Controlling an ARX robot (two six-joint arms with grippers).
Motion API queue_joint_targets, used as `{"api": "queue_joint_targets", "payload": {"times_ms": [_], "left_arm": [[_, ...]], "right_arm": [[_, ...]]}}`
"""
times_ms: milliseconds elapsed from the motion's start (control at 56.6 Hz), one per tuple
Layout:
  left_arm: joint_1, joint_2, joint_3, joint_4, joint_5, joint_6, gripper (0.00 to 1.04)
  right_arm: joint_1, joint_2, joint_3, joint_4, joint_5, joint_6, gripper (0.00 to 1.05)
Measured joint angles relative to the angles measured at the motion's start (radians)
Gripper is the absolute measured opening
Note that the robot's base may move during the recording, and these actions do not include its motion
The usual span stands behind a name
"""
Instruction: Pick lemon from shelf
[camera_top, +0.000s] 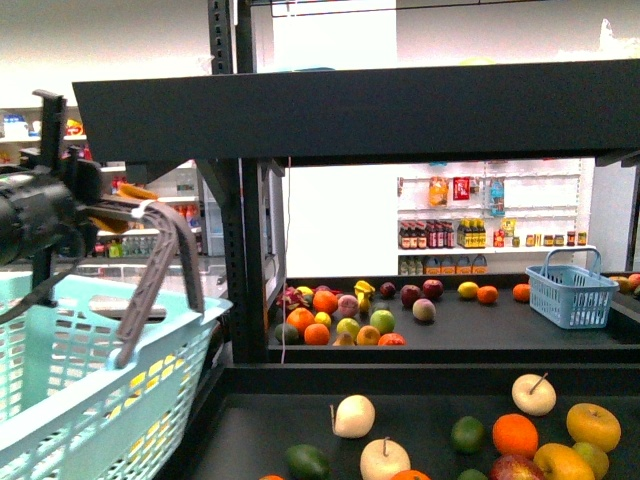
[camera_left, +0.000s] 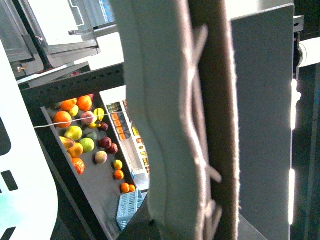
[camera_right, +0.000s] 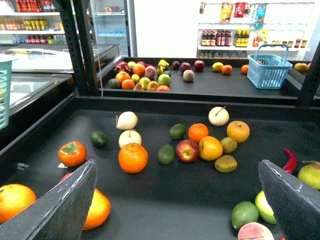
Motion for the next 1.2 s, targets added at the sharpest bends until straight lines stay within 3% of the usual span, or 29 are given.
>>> {"api": "queue_joint_targets", "payload": {"times_ms": [177,459,830,1007,1060,1202], "left_arm": [[0.097,0.000,-0.049,0.104,0.081,-0.038,0.07],[0.219,0.069,-0.073,0.297,0.117,-0.069,0.07],[0.248,0.202,-0.097,0.478,0.117,-0.148,0.07],[0.252,0.209,-0.098,0.480,0.105,-0.178,0.07],[0.253,0.210,-0.098,0.481,0.106,-0.175,0.14],[0.267,0.211,-0.128,0.479,0.169,-0.127,0.46]], "right_arm": [[0.000,0.000,0.000,0.000,0.000,0.000,0.97],[0.000,0.000,0.000,0.000,0.000,0.000,0.97],[0.000,0.000,0.000,0.000,0.000,0.000,0.97],[0.000,0.000,0.000,0.000,0.000,0.000,0.97],[0.000,0.000,0.000,0.000,0.000,0.000,0.97],[0.000,0.000,0.000,0.000,0.000,0.000,0.97]]}}
